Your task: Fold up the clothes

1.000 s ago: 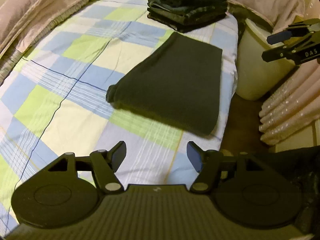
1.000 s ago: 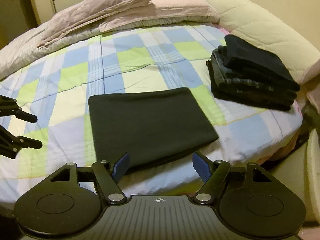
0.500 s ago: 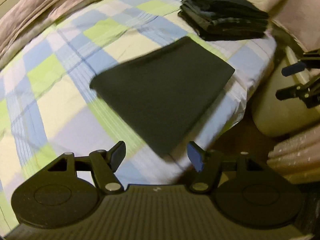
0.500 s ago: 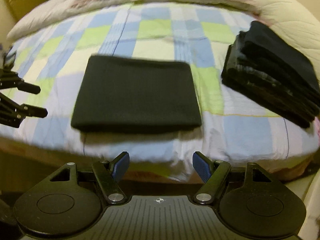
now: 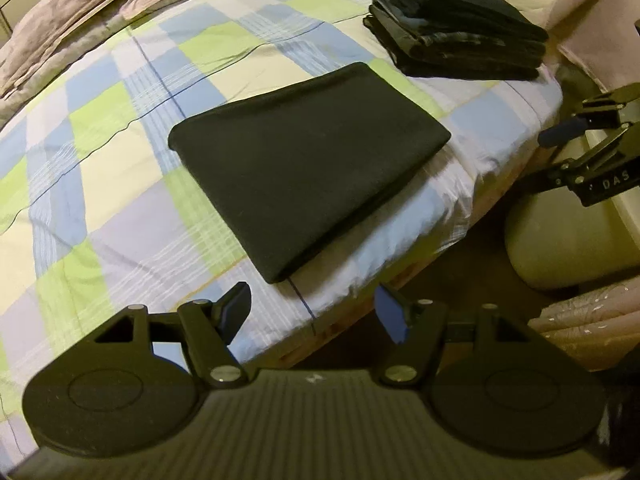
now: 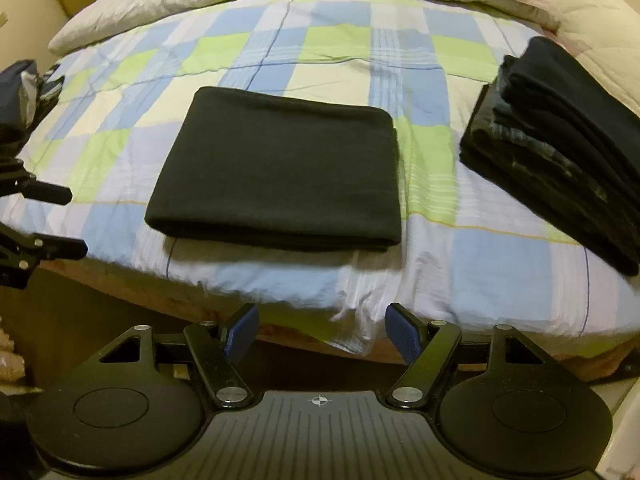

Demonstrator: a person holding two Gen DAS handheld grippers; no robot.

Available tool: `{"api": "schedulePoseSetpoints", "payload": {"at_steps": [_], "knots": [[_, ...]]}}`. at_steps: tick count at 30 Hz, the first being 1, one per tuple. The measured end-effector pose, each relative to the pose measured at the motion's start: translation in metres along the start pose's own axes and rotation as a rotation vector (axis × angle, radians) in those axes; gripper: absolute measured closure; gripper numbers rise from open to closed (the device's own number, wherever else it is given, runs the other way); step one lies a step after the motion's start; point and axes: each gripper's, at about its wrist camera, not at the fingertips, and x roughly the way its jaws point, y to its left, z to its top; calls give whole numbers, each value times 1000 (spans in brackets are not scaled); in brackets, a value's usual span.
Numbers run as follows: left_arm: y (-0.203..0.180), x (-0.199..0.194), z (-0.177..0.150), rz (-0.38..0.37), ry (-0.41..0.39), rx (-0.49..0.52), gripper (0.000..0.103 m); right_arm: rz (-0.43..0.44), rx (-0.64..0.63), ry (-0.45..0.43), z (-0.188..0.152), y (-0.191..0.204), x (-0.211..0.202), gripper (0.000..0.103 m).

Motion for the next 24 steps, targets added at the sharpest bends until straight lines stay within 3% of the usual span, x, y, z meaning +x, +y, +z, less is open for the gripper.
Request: {"api": "schedulePoseSetpoints", "payload": {"at_steps": [6,15,19,24], "knots": [[-8,0,-7,17,6,-2,38,8,-23,4,2,-3,4,30],[-38,-6,-21,110,-39,207,38,43,-96,-5,4,-3,13,30],[-47,-5,-30,113,-56,305,38,31,-200,-34,5,10,18,30],[-45,15,-37,51,-69,410,38,-24,-376,-35,10,36,25,30]]}}
